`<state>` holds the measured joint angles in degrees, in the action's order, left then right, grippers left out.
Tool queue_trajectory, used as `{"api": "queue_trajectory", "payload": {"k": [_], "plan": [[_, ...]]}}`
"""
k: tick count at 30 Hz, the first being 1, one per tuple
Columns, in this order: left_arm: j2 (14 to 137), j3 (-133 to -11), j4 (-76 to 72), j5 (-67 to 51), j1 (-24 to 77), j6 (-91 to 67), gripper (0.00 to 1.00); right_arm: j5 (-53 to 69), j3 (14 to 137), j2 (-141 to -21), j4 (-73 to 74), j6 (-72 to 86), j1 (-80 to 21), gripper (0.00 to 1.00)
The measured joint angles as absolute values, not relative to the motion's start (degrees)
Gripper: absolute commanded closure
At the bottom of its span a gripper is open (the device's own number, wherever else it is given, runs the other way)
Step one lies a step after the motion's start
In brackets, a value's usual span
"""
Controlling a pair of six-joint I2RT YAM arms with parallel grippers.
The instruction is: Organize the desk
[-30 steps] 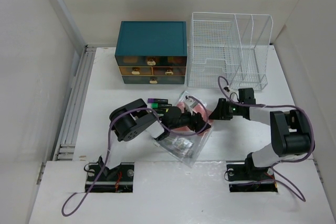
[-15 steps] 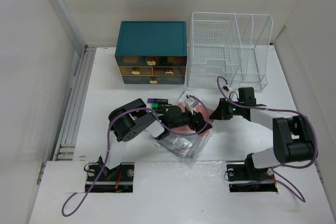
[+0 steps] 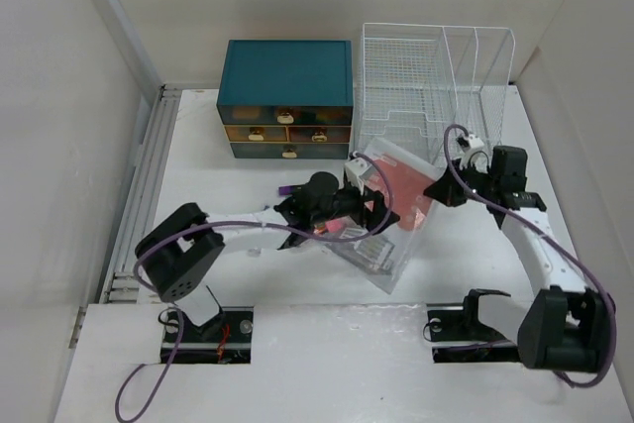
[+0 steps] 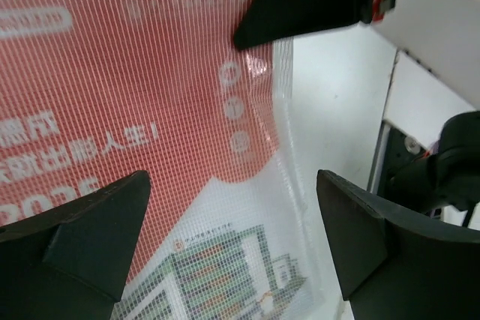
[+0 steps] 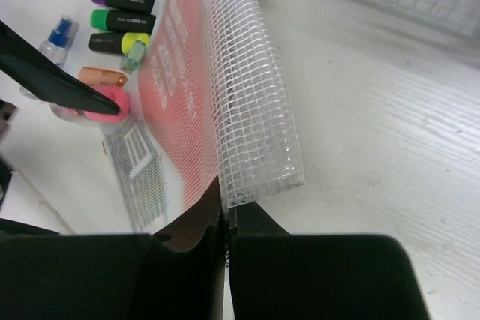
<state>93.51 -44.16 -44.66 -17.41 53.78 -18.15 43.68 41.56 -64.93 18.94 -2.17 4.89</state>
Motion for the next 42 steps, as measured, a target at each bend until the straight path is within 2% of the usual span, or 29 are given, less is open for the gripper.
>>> {"api": "queue_trajectory", "payload": {"k": [9,14,26,35,42], "plan": [[80.07,-51.31,-30.39,-15.29,53.78,-13.93,0.08,39.57,44.91,-49.12,24.62,-5.23,5.23,1.0],[72.88,-53.12,-21.91,-11.51,53.43,-14.04,0.06,37.67,48.1,-44.6,26.02,-6.52,5.23,1.0],[57.6,-58.78,-4.62,-4.21,46.83,-13.06,0.02,35.97,54.02,-43.64,30.35,-8.64,5.23,1.0],[55.61,-58.37,0.36,-3.25,40.99,-9.43,0.01,44.84,65.98,-46.15,34.76,-14.17,5.28,1.0],[51.62,-52.8,0.45,-1.28,39.66,-7.73,0.01,46.83,72.55,-45.39,35.48,-15.77,5.28,1.0]]}}
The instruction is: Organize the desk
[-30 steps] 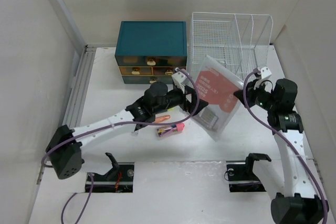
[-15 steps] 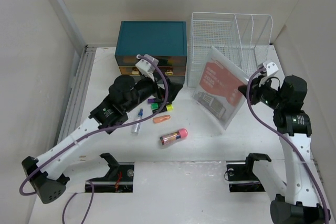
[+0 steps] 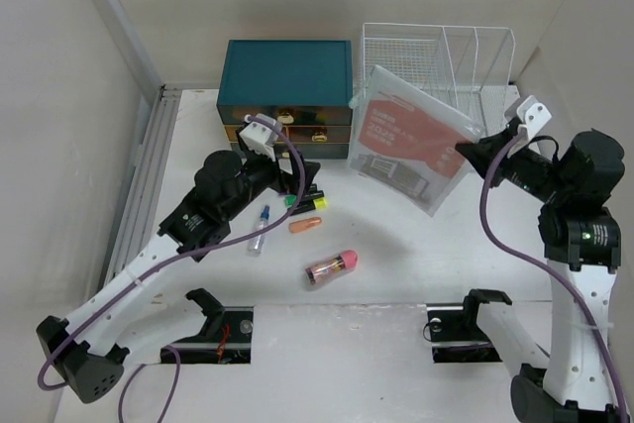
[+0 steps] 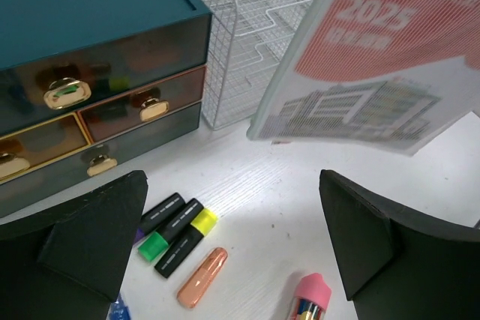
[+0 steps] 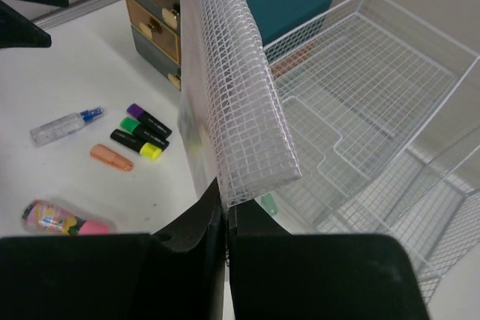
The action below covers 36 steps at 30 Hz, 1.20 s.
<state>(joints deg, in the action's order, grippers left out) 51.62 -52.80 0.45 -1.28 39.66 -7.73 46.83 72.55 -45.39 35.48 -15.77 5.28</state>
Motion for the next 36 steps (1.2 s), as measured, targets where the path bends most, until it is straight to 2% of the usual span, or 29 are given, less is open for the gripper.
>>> {"api": "queue_trajectory", "payload": {"k": [9,24,30,36], "plan": [[45.98,-50.11,-0.62,1.15,39.51,-6.7,0.01,37.71,75.22,-42.11,29.69,-15.03,5.3,1.0],[45.69,-49.21,-0.62,1.87,39.48,-6.35,0.01,0.6,78.5,-45.04,11.99,-13.28,6.74,1.0],[45.69,-49.21,-0.62,1.89,39.48,-6.31,0.01,-7.53,73.28,-48.53,4.14,-13.32,6.79,1.0],[46.13,-49.21,-0.62,2.0,39.48,-6.26,0.01,-9.06,66.7,-52.73,-1.17,-12.08,6.76,1.0]]}}
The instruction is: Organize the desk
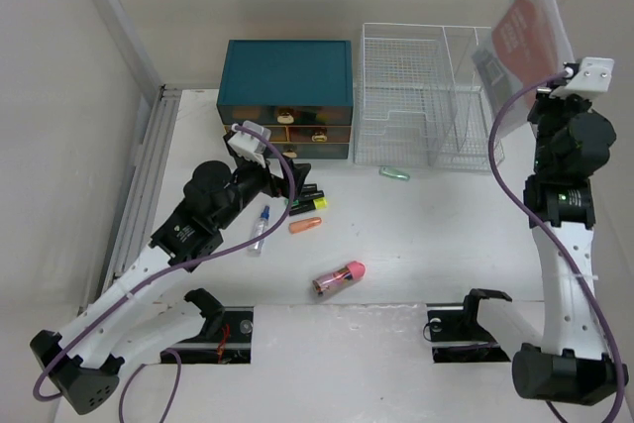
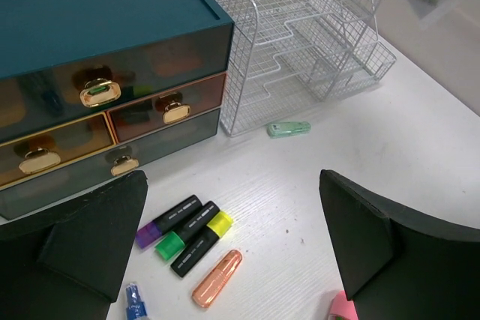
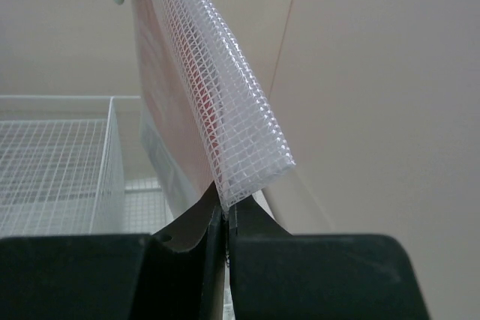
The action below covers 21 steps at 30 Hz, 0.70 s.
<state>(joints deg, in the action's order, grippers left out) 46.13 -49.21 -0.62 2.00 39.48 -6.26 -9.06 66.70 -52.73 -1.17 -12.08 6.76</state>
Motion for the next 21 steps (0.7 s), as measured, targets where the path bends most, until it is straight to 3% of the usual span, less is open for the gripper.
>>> {"api": "queue_trajectory", "payload": {"k": [21], "plan": [[49.04,-49.1,-0.64,2.02,39.48,-5.78,0.01,-8.51,60.31,-67.9,-21.39,-13.96,-2.5,1.0]]}}
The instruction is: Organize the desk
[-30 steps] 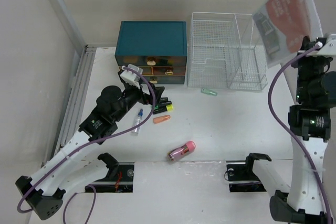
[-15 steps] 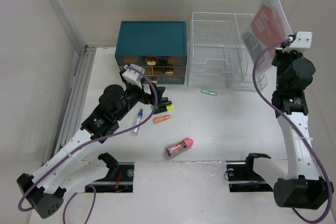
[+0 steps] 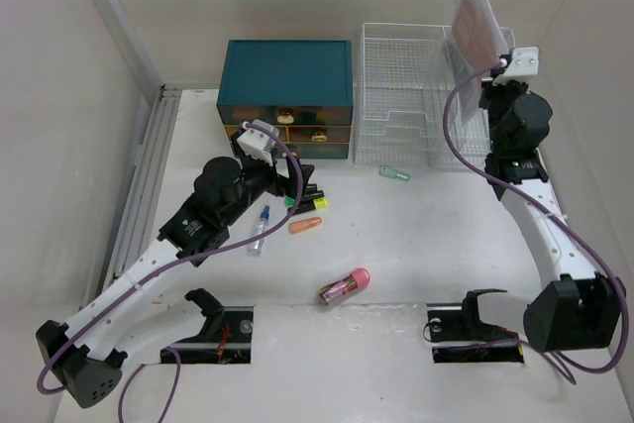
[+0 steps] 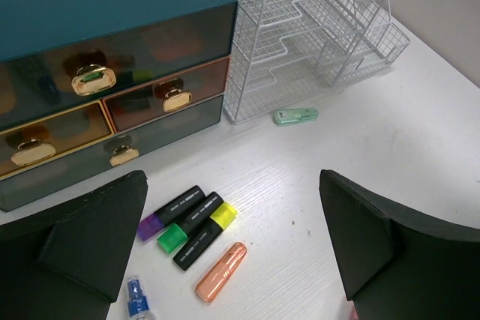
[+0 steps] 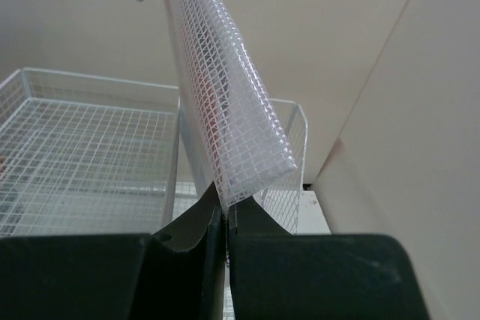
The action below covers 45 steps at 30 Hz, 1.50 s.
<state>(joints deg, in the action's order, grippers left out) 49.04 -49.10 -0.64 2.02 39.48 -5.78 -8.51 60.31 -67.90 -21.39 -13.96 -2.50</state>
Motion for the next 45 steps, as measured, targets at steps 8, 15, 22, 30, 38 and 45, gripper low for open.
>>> {"api": "queue_trajectory", "payload": {"k": [8,15,22,30,38,45], "plan": [[50.04,-49.1,-0.64,2.22,39.46,-5.78,0.01,-7.79,56.55,-73.6,-25.85,-14.79,-2.83,1.0],[50.57,-49.1,-0.6,2.26,39.46,-5.78,0.01,-4.43,52.27,-73.56,-29.95,-15.46,-2.07,1.0],[50.61,-49.1,-0.62,2.28,39.46,-5.78,0.01,-2.04,50.13,-73.6,-30.98,-15.51,-0.12,1.0],[50.61,-49.08,-0.6,2.28,39.46,-5.34,0.01,-0.99,50.15,-76.23,-31.11,-15.84,-0.01,1.0],[50.46,-49.08,-0.6,2.31,39.46,-5.13,0.01,-0.43,50.22,-78.67,-28.45,-15.92,-0.01,0.22],[50.28,-49.08,-0.6,2.48,39.46,-5.08,0.01,-0.54,50.35,-74.81,-25.45,-16.16,0.56,0.12]]}}
